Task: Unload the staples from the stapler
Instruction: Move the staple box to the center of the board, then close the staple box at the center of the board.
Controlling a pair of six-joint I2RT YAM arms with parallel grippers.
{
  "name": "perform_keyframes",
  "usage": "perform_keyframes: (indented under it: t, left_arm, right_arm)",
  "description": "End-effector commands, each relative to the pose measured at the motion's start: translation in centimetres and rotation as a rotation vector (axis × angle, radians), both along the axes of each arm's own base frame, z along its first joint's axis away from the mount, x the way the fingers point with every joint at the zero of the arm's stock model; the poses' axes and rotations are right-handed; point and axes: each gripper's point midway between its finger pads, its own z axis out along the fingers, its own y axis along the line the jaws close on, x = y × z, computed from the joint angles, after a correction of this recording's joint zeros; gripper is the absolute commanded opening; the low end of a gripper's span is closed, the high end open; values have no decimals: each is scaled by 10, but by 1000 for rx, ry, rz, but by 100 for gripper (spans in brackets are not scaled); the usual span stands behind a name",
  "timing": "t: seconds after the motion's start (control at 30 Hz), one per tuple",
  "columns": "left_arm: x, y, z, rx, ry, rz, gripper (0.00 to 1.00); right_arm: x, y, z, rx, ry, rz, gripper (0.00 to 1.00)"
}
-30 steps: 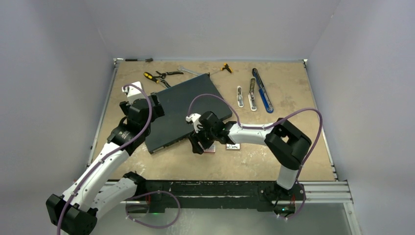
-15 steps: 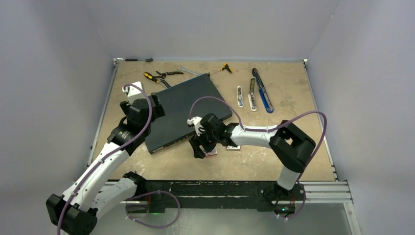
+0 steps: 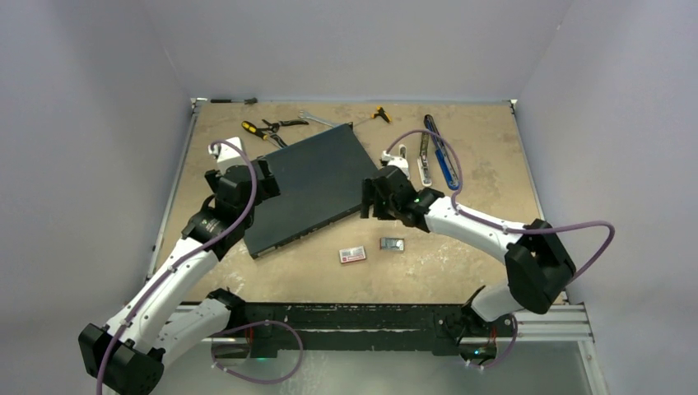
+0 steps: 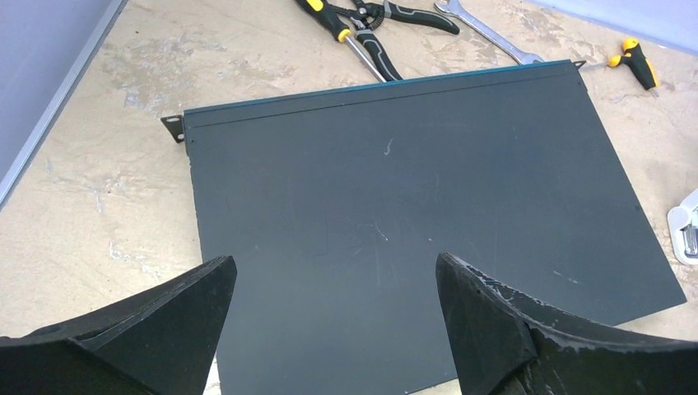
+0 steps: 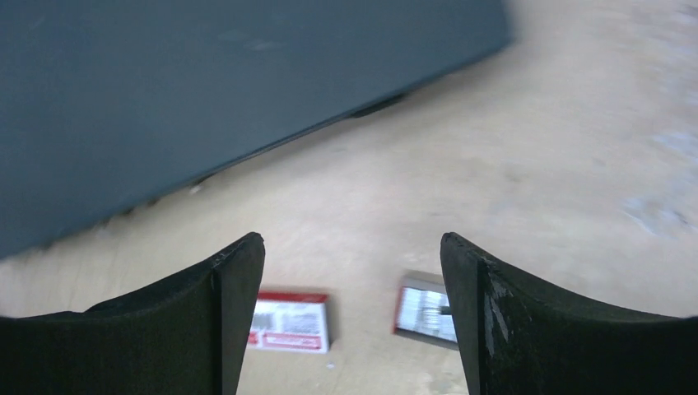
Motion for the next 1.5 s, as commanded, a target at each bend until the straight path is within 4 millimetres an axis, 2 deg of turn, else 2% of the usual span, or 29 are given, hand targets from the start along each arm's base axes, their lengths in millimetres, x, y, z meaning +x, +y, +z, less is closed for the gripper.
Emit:
perform_keyframes:
  t: [0.0, 0.13, 0.27, 0.5, 0.8, 1.0, 1.47]
  left_arm:
    - [3, -4, 0, -23, -7, -9, 90]
    - [4, -6, 0, -25, -6, -17, 90]
    - [4, -6, -1, -22, -4, -20, 90]
    - [3, -6, -1, -21, -2, -24, 90]
    - [3, -7, -1, -23, -2, -31, 90]
    - [4, -8, -2, -26, 1, -35, 90]
    - [4, -12, -4, -36, 7, -49, 90]
  right_arm:
    - [-1, -62, -17, -162, 48, -302, 81]
    - [-8, -72, -37, -219, 108, -332, 80]
    - [-8, -75, -55, -240, 141, -355, 74]
    - [-1, -85, -68, -262, 156, -394, 72]
    - [-19, -85, -75, -248, 213, -322, 67]
    - [-33, -95, -77, -275, 245, -310, 65]
    - [-41, -79, -82, -189, 272, -246, 58]
